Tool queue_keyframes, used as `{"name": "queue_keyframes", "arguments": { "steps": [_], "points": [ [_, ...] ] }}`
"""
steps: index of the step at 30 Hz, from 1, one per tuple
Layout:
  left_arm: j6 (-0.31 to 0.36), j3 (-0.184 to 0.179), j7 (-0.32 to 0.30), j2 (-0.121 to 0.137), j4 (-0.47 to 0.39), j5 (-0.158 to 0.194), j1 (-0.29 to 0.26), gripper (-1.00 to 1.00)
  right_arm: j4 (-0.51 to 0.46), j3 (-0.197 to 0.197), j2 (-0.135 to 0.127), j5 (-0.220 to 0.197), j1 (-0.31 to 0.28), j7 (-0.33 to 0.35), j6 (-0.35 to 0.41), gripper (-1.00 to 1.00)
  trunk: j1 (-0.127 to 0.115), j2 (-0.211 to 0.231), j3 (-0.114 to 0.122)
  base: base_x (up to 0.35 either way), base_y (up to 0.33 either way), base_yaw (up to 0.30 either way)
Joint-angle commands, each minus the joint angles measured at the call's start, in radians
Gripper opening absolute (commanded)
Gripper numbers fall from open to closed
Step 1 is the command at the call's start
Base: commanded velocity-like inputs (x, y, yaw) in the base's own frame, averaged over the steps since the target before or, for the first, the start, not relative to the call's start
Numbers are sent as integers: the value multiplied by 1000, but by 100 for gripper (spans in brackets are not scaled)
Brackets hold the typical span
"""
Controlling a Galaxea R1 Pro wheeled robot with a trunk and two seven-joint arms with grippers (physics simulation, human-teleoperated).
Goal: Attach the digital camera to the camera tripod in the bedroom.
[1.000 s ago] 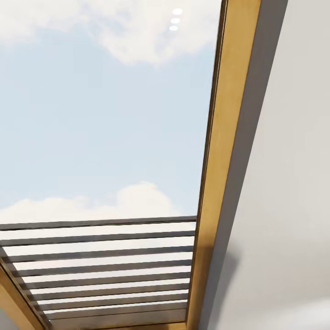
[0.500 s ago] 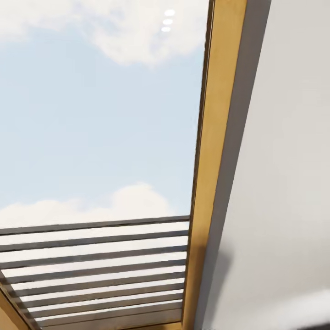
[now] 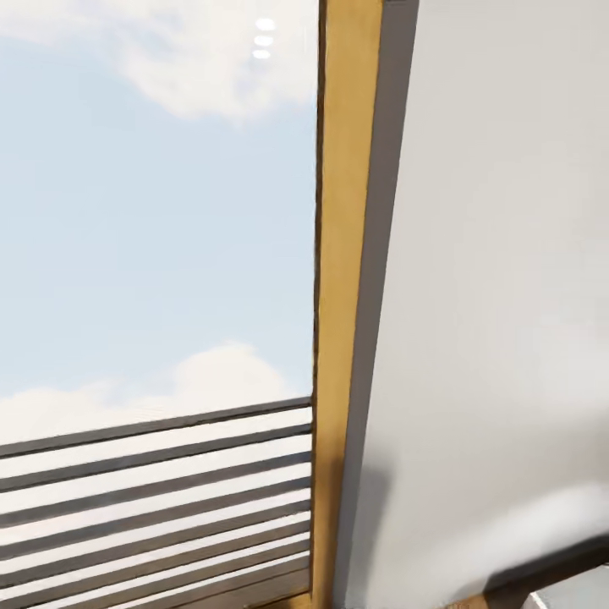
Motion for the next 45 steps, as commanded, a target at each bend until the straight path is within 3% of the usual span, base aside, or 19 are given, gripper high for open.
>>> {"name": "queue_keyframes", "arguments": {
  "steps": [1, 45],
  "points": [
    [-2, 0, -1, 0, -1, 5, 0, 100, 0, 0, 0, 1, 0, 0, -2, 100, 0, 0, -1, 0, 0, -281],
    [-3, 2, -1, 1, -1, 5, 0, 100, 0, -9, 0, -3, 0, -3, -5, 100, 0, 0, -1, 0, 0, -290]
  ]
}}
